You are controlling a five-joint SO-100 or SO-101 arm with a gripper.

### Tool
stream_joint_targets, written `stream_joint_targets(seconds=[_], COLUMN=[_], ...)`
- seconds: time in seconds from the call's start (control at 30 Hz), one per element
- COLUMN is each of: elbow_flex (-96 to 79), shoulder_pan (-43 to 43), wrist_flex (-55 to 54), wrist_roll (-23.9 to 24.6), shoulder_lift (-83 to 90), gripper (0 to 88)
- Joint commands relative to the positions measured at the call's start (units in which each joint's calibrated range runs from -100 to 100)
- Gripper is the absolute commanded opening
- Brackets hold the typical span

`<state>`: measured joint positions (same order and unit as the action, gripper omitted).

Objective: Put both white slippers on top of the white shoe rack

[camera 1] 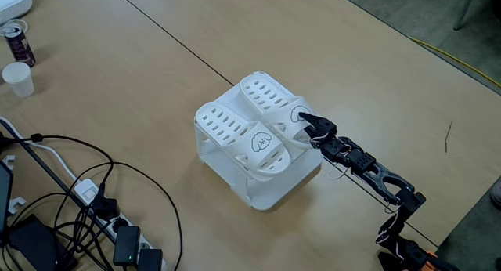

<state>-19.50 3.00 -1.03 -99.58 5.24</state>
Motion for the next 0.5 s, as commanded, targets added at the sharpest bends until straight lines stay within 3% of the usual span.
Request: stream_joint_targets(seconds=[0.0, 0.47], elbow_flex=[4.6, 9.7], shoulder_pan=[0.9, 0.9], wrist_flex=[-0.4, 0.0], wrist_roll=[-0.4, -0.4], shoulder_lift=[0.9, 0.4], gripper=[0.8, 0.8])
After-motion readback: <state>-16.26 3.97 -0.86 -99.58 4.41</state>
